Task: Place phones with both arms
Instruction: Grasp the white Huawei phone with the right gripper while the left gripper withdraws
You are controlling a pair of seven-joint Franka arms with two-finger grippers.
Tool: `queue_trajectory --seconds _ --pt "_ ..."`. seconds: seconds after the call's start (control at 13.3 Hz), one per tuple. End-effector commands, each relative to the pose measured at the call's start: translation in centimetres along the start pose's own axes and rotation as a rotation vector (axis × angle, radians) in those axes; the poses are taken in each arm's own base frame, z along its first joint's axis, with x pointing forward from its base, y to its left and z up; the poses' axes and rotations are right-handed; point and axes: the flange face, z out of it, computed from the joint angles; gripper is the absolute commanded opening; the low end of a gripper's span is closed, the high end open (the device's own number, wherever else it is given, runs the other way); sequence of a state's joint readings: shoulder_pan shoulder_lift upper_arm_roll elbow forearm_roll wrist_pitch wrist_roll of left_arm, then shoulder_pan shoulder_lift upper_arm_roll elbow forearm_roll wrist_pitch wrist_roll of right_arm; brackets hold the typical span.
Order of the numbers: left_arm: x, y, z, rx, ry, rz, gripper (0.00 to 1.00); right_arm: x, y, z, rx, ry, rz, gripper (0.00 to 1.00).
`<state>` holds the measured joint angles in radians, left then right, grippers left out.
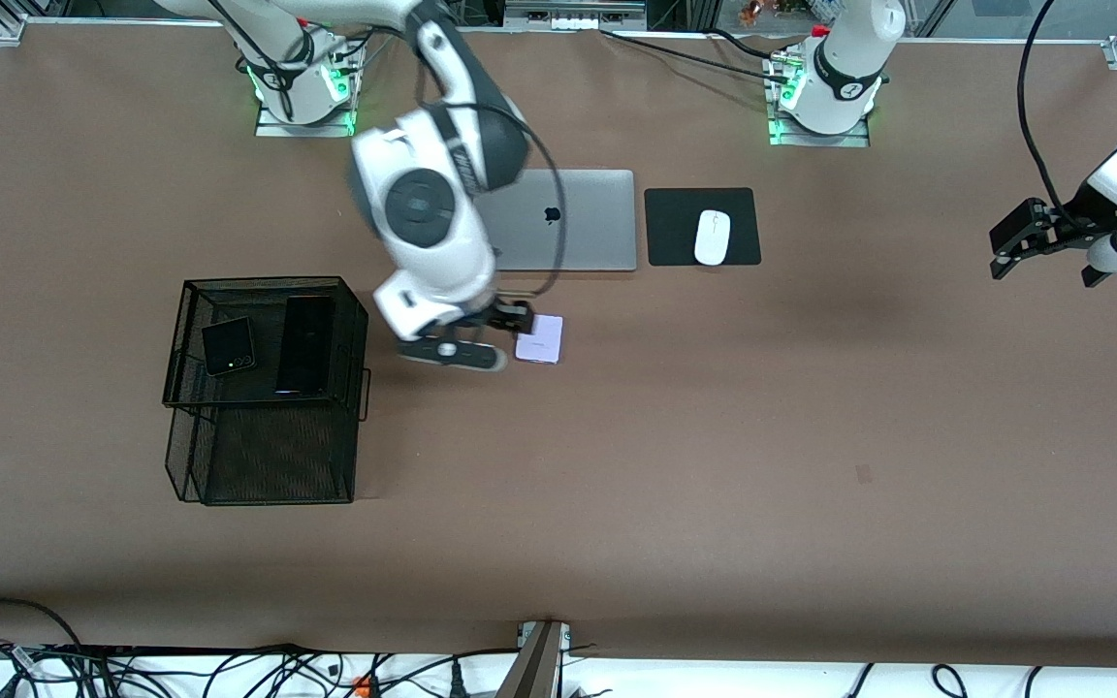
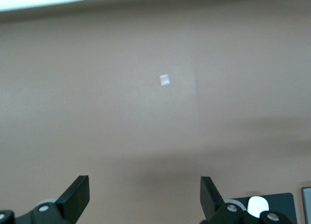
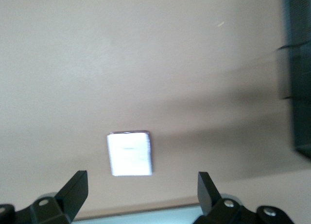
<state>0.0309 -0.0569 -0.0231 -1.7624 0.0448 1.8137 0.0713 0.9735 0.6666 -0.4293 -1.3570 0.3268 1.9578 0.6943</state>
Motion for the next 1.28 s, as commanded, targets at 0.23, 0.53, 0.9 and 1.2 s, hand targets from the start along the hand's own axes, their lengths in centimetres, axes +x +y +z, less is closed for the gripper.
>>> queue_trajectory --seconds 0.23,0.53,0.9,1.2 --pt "0.1 -0.4 0.8 -0.025 -0.025 -0.012 1.0 -2.2 -3.4 10.2 -0.022 0.04 0.022 1.0" --pt "3.0 -0.7 0.1 -0.022 -0.007 -0.008 1.0 -2.7 -3.3 16.2 -0.05 0.071 0.044 1.0" --pt "3.3 -0.4 -0.2 -0.023 -0.008 -0.003 1.0 -3.7 -4.0 17.4 -0.042 0.077 0.027 1.0" --pt "3.4 -0.7 -0.5 -0.023 -0.001 0.007 1.0 -4.2 -4.0 18.0 -0.046 0.075 0.017 0.99"
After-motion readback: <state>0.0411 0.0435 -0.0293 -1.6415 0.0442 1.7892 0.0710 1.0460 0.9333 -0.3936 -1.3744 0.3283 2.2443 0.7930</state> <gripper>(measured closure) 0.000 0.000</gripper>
